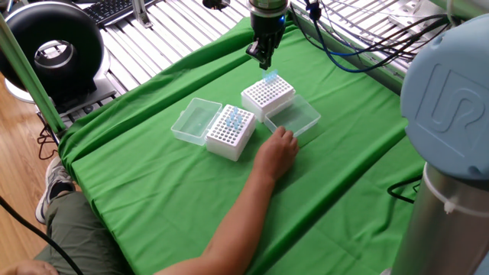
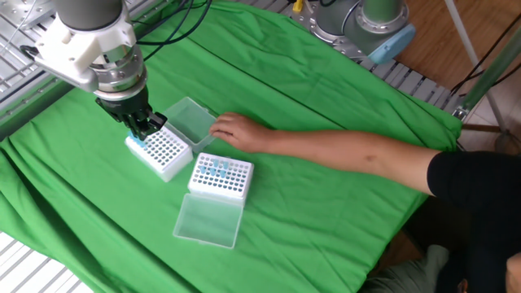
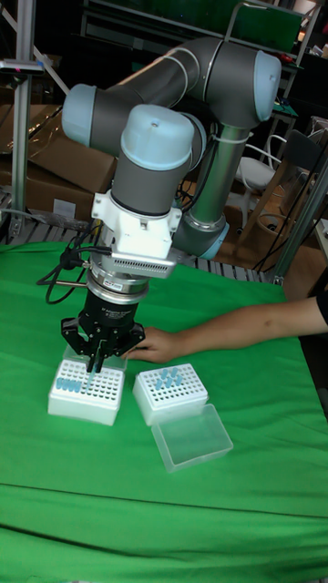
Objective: Insert a medium pipette tip into the holder for medium pipette tips
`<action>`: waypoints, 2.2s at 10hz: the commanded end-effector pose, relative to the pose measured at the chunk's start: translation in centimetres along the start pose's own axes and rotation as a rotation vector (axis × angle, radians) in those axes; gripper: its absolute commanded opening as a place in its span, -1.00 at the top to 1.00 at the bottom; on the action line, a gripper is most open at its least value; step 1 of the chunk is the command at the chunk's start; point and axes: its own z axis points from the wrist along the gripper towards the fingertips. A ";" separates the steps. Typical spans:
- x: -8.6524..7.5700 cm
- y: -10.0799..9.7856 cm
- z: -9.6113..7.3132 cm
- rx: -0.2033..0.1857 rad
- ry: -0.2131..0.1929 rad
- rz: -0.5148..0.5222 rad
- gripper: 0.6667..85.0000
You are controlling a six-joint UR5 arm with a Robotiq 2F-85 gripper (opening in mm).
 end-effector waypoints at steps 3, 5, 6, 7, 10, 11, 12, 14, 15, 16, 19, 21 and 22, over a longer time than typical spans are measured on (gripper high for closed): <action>0.1 0.0 0.1 -0.011 -0.008 0.001 0.99; 0.2 0.0 0.3 -0.014 -0.012 0.001 0.99; 0.2 0.0 0.5 -0.014 -0.015 0.000 0.99; 0.2 0.0 0.5 -0.014 -0.015 0.001 0.99; 0.1 0.2 1.0 -0.026 -0.027 -0.003 0.99; 0.3 0.0 1.2 -0.021 -0.018 -0.025 0.93; 0.3 0.1 1.3 -0.029 -0.019 -0.060 0.62; 0.5 -0.1 1.8 -0.036 -0.026 -0.093 0.38; 0.5 -0.1 1.9 -0.038 -0.031 -0.095 0.31; 0.5 0.1 1.7 -0.046 -0.030 -0.076 0.30; 0.7 3.8 0.7 -0.089 0.003 0.028 0.31; 0.3 6.9 0.6 -0.081 0.012 0.083 0.32; 0.1 8.1 0.7 -0.081 0.016 0.104 0.32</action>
